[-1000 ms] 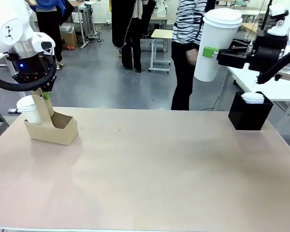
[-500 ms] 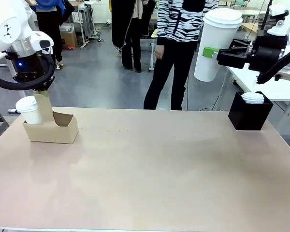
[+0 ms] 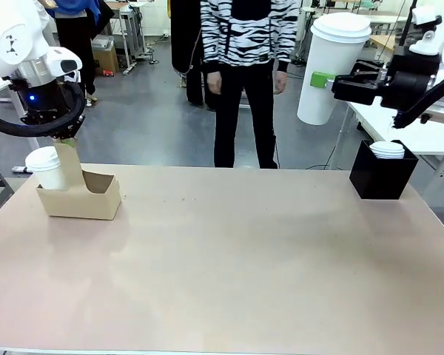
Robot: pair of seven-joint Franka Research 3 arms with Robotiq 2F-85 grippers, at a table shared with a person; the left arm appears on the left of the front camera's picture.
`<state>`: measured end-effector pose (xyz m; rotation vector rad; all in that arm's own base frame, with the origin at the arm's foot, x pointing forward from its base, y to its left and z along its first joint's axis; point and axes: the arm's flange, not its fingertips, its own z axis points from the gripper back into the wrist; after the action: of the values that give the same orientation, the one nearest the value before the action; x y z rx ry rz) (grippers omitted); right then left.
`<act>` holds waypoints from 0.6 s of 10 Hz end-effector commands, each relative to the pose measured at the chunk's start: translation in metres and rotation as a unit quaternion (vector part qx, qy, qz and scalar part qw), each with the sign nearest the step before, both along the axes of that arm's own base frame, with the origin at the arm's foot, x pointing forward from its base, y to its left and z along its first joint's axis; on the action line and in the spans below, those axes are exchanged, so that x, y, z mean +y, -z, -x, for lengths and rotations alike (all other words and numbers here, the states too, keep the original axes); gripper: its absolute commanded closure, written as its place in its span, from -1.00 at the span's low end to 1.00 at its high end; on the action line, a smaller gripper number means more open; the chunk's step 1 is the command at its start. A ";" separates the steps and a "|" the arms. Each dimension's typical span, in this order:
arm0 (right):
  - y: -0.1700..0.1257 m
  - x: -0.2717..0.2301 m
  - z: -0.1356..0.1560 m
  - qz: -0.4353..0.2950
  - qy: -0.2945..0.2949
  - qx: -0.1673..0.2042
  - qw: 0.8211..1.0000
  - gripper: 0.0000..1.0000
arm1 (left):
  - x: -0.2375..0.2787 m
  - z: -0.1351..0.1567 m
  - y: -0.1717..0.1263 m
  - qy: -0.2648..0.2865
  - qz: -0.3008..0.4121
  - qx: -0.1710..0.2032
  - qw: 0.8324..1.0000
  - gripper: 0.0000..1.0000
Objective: Pour a drink into a cup and package it in a carrier.
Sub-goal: Position the Cup Carrier in the center of the table.
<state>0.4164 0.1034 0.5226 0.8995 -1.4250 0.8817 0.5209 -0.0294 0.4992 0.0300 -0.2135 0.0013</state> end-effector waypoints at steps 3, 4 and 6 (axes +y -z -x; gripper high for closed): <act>-0.005 0.003 -0.003 -0.007 0.009 -0.004 1.000 -0.60 | -0.065 0.049 -0.059 -0.052 0.026 0.004 0.998 0.96; -0.005 0.003 -0.003 -0.007 0.009 -0.004 1.000 -0.60 | -0.094 0.064 -0.071 -0.040 0.026 0.012 0.999 0.96; -0.005 0.003 -0.003 -0.007 0.009 -0.004 1.000 -0.60 | -0.153 0.095 -0.081 -0.025 0.023 0.008 0.999 0.96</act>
<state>0.4167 0.1036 0.5236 0.8984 -1.4263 0.8833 0.4284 -0.1680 0.5792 -0.0100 -0.1974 0.0444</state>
